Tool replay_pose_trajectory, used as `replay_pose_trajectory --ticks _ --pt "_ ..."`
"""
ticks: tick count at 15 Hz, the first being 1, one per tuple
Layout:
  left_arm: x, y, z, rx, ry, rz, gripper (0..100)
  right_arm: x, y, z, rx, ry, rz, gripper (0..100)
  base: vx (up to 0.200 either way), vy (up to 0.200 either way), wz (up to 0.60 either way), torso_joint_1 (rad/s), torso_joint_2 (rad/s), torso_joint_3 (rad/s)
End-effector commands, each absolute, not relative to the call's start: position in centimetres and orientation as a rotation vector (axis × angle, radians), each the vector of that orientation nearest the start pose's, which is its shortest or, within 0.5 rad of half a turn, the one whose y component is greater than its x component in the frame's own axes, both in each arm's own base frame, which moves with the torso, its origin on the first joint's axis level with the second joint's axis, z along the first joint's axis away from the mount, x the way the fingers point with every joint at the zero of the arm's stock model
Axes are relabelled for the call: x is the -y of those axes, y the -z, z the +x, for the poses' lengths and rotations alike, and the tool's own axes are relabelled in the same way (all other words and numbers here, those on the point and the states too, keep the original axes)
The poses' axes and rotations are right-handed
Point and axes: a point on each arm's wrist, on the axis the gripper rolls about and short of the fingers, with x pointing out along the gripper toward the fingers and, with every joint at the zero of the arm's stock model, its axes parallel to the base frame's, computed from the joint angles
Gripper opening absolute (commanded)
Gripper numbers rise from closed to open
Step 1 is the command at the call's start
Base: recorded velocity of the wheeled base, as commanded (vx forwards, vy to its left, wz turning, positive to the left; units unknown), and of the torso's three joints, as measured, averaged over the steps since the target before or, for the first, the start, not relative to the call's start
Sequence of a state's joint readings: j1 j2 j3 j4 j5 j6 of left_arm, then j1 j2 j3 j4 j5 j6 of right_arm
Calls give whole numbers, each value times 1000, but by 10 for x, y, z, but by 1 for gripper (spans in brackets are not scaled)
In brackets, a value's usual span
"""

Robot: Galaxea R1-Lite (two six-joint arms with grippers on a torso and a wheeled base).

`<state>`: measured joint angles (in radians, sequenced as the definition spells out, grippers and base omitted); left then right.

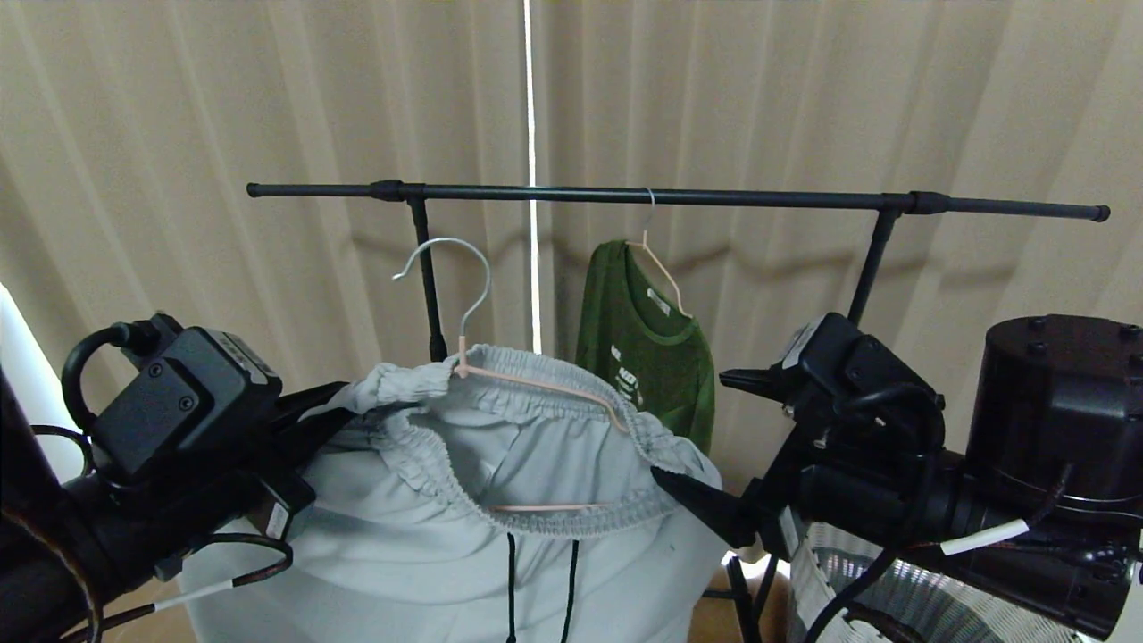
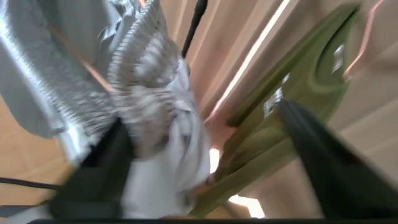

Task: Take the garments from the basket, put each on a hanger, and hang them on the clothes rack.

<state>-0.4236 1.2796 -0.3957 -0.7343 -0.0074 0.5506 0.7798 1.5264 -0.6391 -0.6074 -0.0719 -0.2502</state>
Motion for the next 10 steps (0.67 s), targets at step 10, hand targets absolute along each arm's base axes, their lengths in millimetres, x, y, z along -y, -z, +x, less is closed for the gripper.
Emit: replay_pose_trajectory --ticks 10 --pt "94 -183 153 -19 579 481 0 -217 -196 184 -56 -813 -492 100 0 0 0 0 0 0"
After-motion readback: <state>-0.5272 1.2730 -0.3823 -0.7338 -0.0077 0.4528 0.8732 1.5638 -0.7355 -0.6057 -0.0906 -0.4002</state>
